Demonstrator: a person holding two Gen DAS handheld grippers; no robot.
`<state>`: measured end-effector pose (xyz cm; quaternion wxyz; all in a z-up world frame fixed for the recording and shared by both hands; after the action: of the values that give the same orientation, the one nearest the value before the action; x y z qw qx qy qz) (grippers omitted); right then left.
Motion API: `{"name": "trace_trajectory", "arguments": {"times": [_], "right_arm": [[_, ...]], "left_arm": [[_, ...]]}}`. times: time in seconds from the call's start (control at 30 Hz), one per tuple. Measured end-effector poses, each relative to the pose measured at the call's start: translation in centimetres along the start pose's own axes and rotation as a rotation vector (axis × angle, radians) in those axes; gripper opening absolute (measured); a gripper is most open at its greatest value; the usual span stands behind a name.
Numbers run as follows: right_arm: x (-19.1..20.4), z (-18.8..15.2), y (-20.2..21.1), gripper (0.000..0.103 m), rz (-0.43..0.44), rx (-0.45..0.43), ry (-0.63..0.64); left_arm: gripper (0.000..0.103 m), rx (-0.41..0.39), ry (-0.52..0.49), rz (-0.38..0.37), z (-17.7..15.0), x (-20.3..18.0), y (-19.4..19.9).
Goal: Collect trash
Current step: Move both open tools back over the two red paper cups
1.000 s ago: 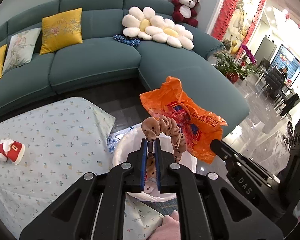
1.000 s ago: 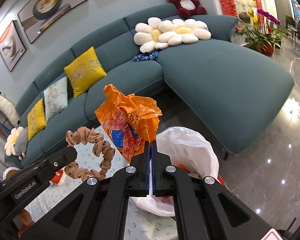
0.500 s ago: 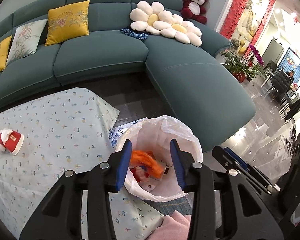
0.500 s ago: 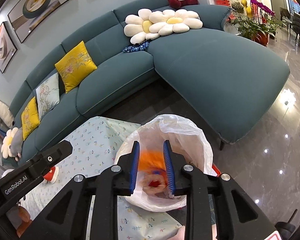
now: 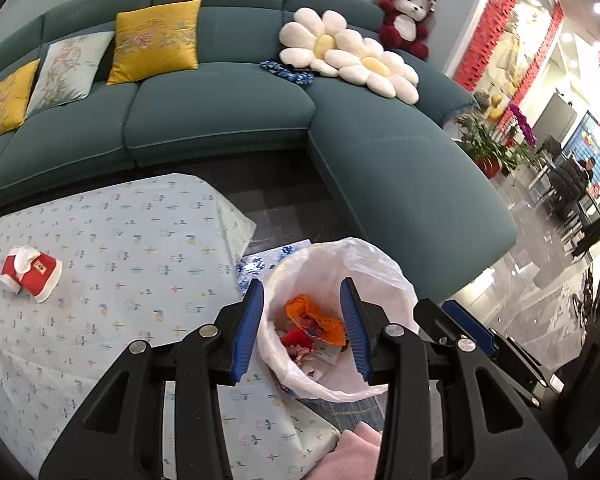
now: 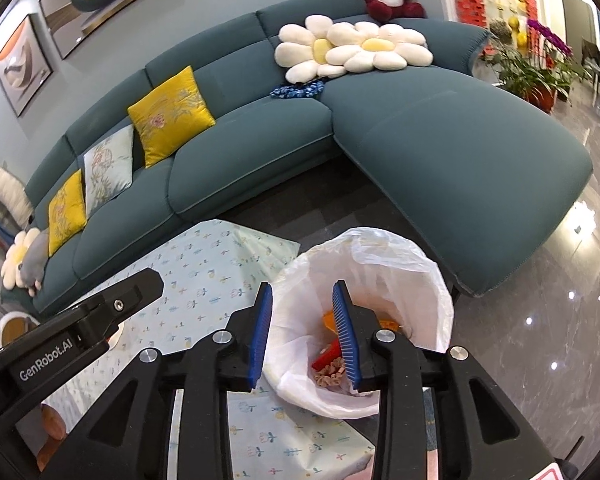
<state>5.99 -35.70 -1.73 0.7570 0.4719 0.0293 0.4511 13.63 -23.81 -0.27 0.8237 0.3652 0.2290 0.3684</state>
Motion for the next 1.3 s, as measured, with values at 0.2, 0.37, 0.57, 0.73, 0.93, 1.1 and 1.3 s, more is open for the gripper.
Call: {"name": "trace_trajectory", "arguments": {"times": [0.2,0.37,0.57,0.73,0.93,1.1,1.3], "right_arm": [[2.9,-0.8,-0.3,0.037,0.013,0.012,0.045],[5.9,-2.1,-0.8,0.037,0.032,0.033,0.089],[10.3,-4.3,-1.9,0.039,0.055,0.069,0.140],[13.9,-6.2,-2.9,0.039,0.074,0.100,0.182],[18.5,-9.3,-4.3,0.039,0.122,0.168,0.191],[22.0,-11.8,-5.9,0.041,0.137,0.222,0.217],[27.2,-15.0,-8.2,0.046,0.151,0.281,0.276]], "left_arm": [[0.043,-0.001,0.058,0.026,-0.7,3.5,0.7],[0.050,-0.004,0.119,0.060,-1.6,7.4,1.5],[0.051,-0.002,0.203,0.105,-3.3,13.2,2.5],[0.051,0.002,0.263,0.139,-4.8,17.9,3.2],[0.053,0.012,0.341,0.192,-7.3,24.1,4.2],[0.057,0.024,0.413,0.249,-10.0,30.2,5.0],[0.066,0.054,0.490,0.319,-13.3,37.3,5.5]]}}
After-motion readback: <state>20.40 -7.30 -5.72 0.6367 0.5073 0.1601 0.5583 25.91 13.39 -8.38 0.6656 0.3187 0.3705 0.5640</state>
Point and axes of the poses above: each gripper's, at about its wrist camera, not at the fingertips, and y roughly against the way its jaws point, x to its left, z to its top, the point moved 4 cm from there along -y, roughly the way its jaws point, and after that the axes turned 11 degrees about -y, right-handed, at the moved point
